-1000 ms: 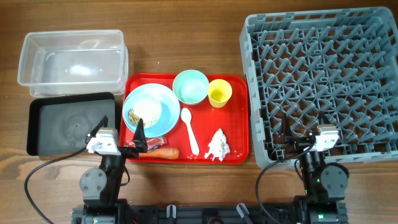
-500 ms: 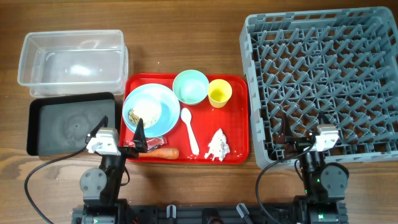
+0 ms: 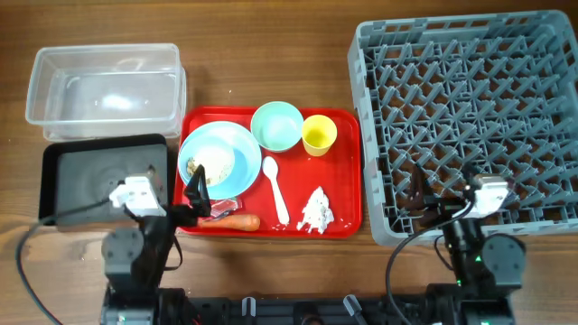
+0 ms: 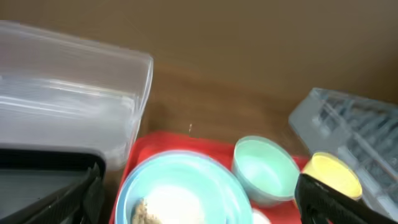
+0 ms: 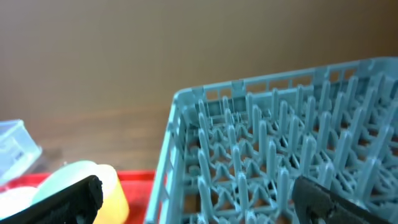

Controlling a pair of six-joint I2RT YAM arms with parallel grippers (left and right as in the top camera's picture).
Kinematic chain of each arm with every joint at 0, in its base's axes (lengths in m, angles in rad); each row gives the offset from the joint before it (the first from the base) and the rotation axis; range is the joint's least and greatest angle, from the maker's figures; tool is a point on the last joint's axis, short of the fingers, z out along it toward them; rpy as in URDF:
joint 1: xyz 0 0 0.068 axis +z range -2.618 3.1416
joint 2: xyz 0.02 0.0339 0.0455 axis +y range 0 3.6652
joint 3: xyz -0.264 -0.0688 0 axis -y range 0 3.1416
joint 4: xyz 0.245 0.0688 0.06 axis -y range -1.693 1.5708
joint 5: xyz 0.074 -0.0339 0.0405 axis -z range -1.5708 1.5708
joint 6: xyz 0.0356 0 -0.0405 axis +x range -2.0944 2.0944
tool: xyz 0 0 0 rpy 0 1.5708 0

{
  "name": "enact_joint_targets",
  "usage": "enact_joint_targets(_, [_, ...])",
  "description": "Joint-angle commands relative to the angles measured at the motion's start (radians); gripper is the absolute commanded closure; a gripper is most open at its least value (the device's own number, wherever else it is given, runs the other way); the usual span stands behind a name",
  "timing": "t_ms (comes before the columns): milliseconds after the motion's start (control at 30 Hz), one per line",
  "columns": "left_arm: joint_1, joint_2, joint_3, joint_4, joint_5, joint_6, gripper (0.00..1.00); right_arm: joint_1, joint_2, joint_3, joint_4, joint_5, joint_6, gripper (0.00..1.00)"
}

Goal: Sort waste into correct bins and load items into the dishwasher rack
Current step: 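Grasp the red strawberry candy wrapper on the red tray with the left gripper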

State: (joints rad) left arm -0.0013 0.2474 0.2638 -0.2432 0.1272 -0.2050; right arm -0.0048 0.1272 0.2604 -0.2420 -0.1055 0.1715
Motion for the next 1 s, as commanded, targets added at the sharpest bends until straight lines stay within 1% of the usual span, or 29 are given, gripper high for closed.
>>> enact_joint_targets(0, [0.003,0.218,0.184,-0.109,0.026,-0.013,0.0,0.006,0.136,0.185,-0.111,-0.019,0.014,0.0])
enact_joint_targets(100, [-0.019,0.443,0.386,-0.315,0.034,-0.013,0.0,0.006,0.294,0.341,-0.28,-0.019,0.013,0.0])
enact_joint_targets(167, [-0.048,0.602,0.531,-0.504,0.066,-0.021,0.0,0.006,0.409,0.433,-0.382,-0.019,0.012,0.0])
enact_joint_targets(200, [-0.053,0.635,0.55,-0.535,0.081,-0.021,0.0,0.006,0.445,0.455,-0.4,-0.026,0.013,0.0])
enact_joint_targets(267, [-0.054,0.716,0.555,-0.592,0.182,-0.038,0.0,0.006,0.503,0.462,-0.403,-0.061,0.014,0.0])
enact_joint_targets(300, [-0.054,0.751,0.555,-0.614,0.205,-0.101,0.0,0.006,0.512,0.462,-0.403,-0.076,0.014,0.0])
enact_joint_targets(367, [-0.051,0.813,0.555,-0.667,0.19,-0.202,0.0,0.005,0.518,0.462,-0.403,-0.075,0.014,0.0])
enact_joint_targets(433, [-0.041,0.858,0.555,-0.723,0.147,-0.401,0.0,0.005,0.518,0.462,-0.404,-0.075,0.013,0.0])
enact_joint_targets(467, [-0.036,0.879,0.555,-0.774,0.096,-0.579,0.0,0.005,0.518,0.462,-0.406,-0.067,0.013,0.0])
enact_joint_targets(500, [-0.035,0.882,0.555,-0.81,0.049,-0.693,0.0,0.005,0.518,0.462,-0.407,-0.058,0.013,0.0])
enact_joint_targets(533, [-0.035,0.882,0.554,-0.842,-0.002,-0.775,0.0,0.005,0.518,0.462,-0.409,-0.049,0.014,0.0])
enact_joint_targets(567, [-0.035,0.88,0.554,-0.86,-0.043,-0.819,0.0,0.005,0.518,0.462,-0.41,-0.048,0.014,0.0])
enact_joint_targets(600, [-0.035,0.881,0.549,-0.866,-0.072,-0.851,0.0,0.005,0.518,0.462,-0.41,-0.048,0.014,0.0])
enact_joint_targets(700, [-0.035,0.881,0.505,-0.847,-0.108,-0.879,0.01,0.005,0.518,0.462,-0.411,-0.049,0.014,0.0])
enact_joint_targets(767, [-0.035,0.882,0.422,-0.757,-0.11,-0.884,0.04,0.005,0.518,0.462,-0.411,-0.049,0.014,0.0])
enact_joint_targets(833, [-0.035,0.882,0.378,-0.702,-0.109,-0.884,0.11,0.005,0.518,0.462,-0.411,-0.049,0.014,0.0])
enact_joint_targets(900, [-0.035,0.882,0.344,-0.663,-0.108,-0.884,0.14,0.005,0.518,0.462,-0.412,-0.049,0.014,0.0])
enact_joint_targets(967, [-0.036,0.898,0.322,-0.627,-0.09,-0.884,0.14,0.005,0.518,0.462,-0.413,-0.049,0.014,0.0])
